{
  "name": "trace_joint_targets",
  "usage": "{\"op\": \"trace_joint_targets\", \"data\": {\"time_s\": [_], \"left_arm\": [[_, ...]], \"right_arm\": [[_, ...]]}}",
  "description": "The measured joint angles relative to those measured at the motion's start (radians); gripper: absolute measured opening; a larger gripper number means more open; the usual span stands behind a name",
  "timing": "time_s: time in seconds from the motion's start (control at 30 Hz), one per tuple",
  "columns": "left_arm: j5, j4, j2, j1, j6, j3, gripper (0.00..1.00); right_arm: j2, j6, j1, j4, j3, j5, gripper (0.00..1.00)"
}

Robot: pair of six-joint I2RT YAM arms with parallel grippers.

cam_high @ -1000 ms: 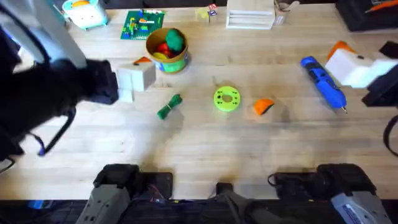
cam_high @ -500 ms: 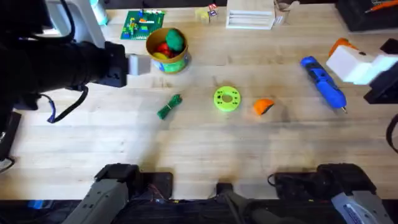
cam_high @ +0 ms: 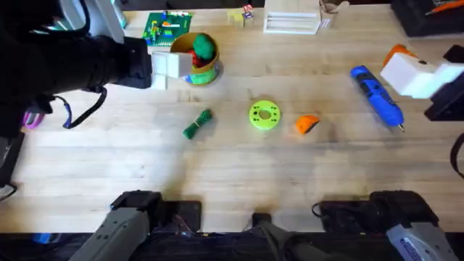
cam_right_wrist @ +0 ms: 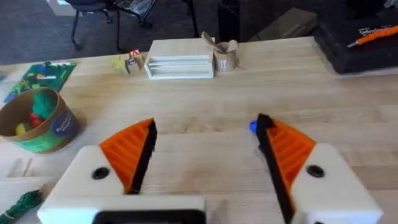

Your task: Pick up the gripper from the table and insert it into the empty holder that is missing its gripper. Then pick up a screw, insert it into the mounting hole, and use the screwdriver to tighten it. Finally, clean up the table by picking up the vegetable and placing it into the bucket.

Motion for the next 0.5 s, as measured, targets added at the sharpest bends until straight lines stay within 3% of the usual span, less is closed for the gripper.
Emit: {"op": "trace_joint_targets", "data": {"time_s": [0.13, 0.4, 0.5], "left_arm": [[0.046, 0.045, 0.000, 0.000, -0.043, 0.000, 0.993], [0.088, -0.079, 0.000, 0.000, -0.108, 0.000, 0.992], [0.106, -0.061, 0.000, 0.000, -0.121, 0.000, 0.993]], "right_arm": [[0.000, 0.000, 0.000, 0.000, 0.000, 0.000, 0.991], [0.000, 0.000, 0.000, 0.000, 0.000, 0.000, 0.991], [0.000, 0.000, 0.000, 0.000, 0.000, 0.000, 0.992]]}}
